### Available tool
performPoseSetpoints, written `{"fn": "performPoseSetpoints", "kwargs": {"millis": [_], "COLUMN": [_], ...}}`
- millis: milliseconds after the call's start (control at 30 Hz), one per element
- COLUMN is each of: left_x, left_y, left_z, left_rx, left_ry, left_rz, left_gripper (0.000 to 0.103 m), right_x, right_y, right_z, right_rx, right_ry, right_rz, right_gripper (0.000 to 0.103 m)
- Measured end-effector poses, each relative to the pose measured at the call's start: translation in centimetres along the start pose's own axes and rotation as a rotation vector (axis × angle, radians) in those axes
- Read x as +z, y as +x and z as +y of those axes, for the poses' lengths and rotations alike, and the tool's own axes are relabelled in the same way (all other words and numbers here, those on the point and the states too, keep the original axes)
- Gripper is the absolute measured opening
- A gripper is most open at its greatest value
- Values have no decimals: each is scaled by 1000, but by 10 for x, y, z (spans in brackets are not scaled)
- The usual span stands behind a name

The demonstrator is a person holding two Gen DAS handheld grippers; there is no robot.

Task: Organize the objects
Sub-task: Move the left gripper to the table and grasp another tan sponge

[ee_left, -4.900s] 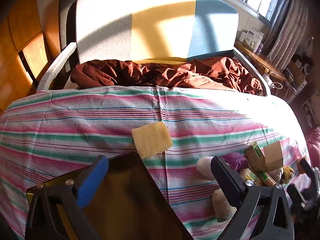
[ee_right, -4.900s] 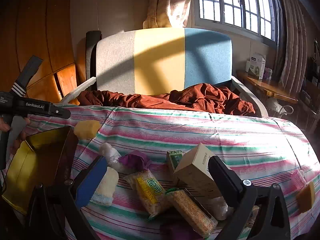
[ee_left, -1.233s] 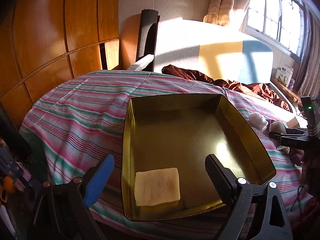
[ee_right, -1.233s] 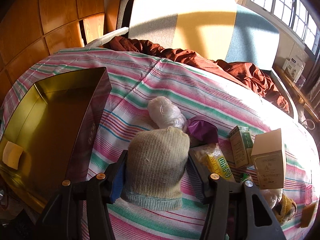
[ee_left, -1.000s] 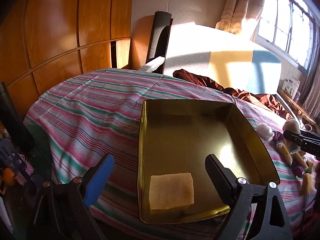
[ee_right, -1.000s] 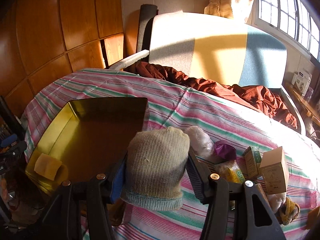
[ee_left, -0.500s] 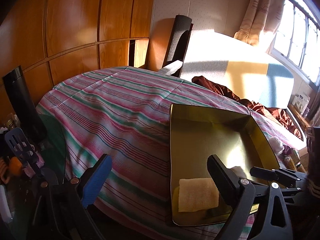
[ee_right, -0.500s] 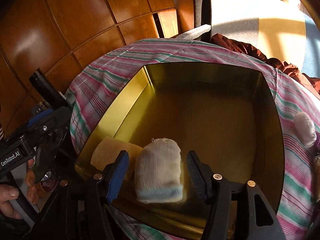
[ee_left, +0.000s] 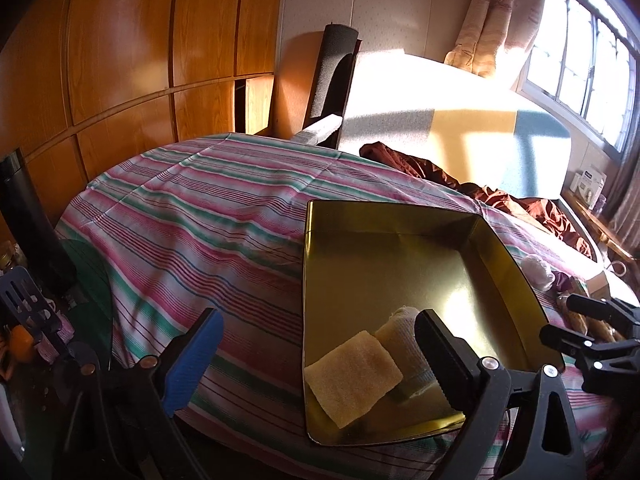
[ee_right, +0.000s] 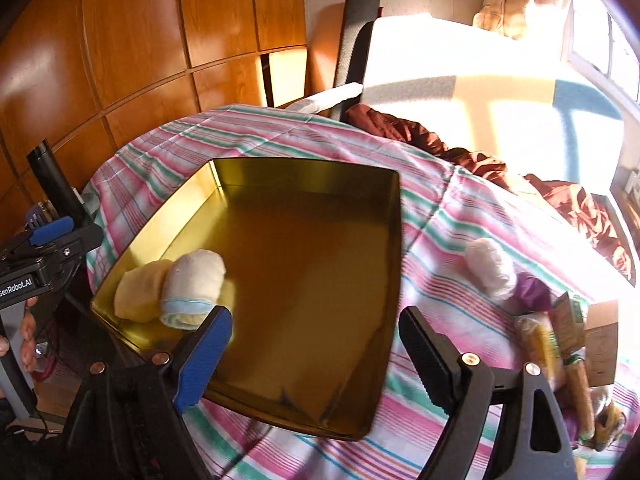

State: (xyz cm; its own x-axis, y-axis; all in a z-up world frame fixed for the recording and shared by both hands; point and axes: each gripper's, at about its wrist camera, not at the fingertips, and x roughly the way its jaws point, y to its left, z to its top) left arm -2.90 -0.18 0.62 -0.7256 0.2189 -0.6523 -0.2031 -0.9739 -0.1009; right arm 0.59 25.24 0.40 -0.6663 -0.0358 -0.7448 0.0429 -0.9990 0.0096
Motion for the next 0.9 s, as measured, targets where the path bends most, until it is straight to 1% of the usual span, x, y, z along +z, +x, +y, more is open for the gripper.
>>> {"fn": "performPoseSetpoints", "kwargs": {"millis": [300,533,633,700,767,900], "left_x": [-3,-3,-2,-2,-2,-1], "left_y": [-4,-5,-5,-5,-5,-6], "left_z": [-39,-69,-84,-95,-106,-131], "left_rx": [-69,-116,-141,-156,-174,-208], "left_ry": [100,174,210,234,262,317], "left_rz": [10,13,16,14,14,15], "left_gripper": [98,98,98,98,98,98], "right_x": [-17,-43,-59,-72,-85,-111], "right_y": [-30,-61,-76,-86,-96,-109], "right_z": [-90,-167,-200,-221,-246,-279], "right_rx": [-191,-310,-376,-390,-349,-319], "right_ry": [125,315,409,492,631,850], "right_rz": [2,-21,-36,-47,-82,-173], "right_gripper": [87,87,87,87,88,88]}}
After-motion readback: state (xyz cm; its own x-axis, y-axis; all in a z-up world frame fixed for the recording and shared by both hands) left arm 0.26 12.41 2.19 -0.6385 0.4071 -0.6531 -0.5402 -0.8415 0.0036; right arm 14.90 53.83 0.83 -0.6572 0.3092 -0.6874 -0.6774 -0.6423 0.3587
